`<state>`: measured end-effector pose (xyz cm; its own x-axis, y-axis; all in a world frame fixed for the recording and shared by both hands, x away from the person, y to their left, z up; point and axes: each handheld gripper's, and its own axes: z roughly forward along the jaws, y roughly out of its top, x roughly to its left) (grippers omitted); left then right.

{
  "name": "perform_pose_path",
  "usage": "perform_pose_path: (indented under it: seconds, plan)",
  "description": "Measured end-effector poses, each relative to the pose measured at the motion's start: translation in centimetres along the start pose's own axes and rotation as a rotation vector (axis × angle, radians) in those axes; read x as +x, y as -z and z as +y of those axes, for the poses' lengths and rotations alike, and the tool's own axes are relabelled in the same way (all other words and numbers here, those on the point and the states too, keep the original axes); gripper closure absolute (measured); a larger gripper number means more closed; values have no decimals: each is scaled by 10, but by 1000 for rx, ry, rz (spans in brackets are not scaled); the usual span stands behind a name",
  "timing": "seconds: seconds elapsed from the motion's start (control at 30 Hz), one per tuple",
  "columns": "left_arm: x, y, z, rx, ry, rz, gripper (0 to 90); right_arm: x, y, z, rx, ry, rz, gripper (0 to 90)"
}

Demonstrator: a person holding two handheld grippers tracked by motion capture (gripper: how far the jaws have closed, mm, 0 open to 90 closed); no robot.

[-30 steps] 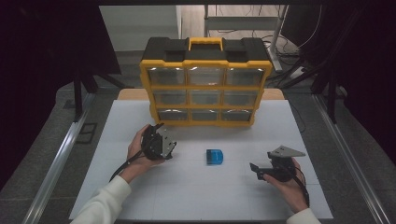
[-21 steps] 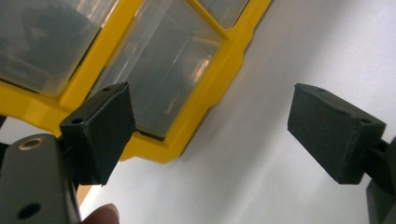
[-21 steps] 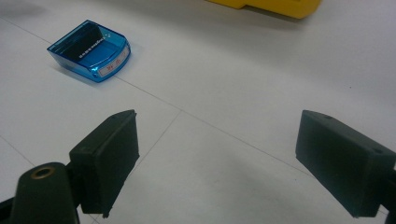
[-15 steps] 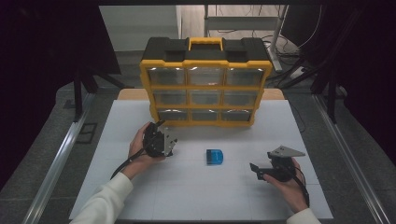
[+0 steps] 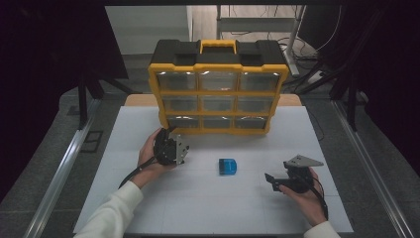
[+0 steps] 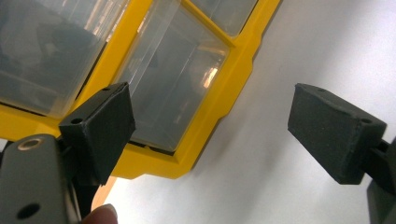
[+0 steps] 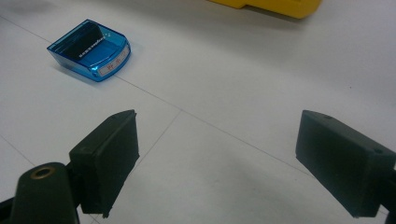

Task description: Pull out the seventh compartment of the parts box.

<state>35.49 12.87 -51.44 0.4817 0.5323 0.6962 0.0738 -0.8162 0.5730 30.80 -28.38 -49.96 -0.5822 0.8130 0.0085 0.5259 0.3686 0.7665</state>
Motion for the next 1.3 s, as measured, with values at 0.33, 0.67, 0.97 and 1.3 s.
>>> perform_pose_path:
  seconds: [0.33,0.67,0.97,1.3]
  plan:
    - [4,-4,-1,3,0,11,144,0,0,0,1,-1,2,138]
    - [8,-12,-1,-11,-18,32,147,0,-1,0,4,1,3,137]
    - [9,-17,3,-2,-50,40,146,0,0,0,0,-1,8,137]
    - [13,-21,4,-9,-55,54,146,0,0,0,2,-1,9,137]
